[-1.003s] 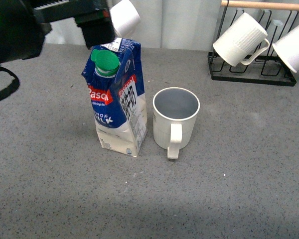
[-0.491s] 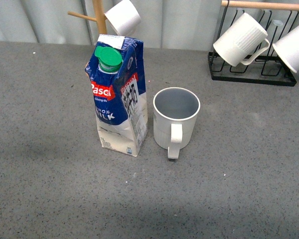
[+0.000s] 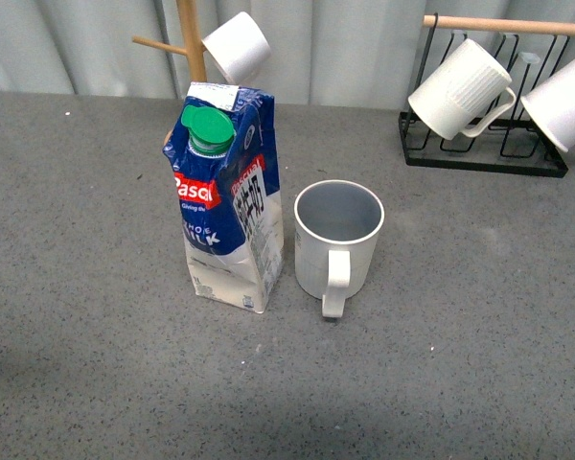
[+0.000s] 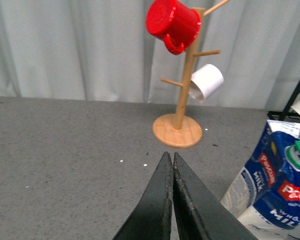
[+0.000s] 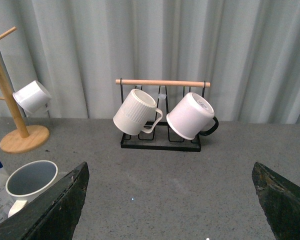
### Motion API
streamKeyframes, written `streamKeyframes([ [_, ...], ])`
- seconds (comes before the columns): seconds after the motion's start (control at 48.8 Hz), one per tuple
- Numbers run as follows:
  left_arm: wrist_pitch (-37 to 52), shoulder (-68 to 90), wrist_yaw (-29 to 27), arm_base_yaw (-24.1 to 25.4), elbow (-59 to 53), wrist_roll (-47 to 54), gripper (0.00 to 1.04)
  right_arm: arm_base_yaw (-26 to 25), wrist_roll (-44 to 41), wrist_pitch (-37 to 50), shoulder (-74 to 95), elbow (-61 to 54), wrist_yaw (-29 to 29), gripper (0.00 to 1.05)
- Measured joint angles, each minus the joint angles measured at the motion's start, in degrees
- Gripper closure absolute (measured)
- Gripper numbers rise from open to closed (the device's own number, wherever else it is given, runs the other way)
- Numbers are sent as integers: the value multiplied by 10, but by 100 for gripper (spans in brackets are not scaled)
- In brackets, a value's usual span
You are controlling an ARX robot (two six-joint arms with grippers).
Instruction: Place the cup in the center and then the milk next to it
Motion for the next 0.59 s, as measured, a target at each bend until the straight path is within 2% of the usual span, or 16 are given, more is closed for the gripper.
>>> streamKeyframes([
  [0.082,-36,-48,3,16,-11,0,101,0,0,0,0,0,0,9],
  [0.594,-207,-248,5,16,-27,0,101,0,0,0,0,0,0,9],
])
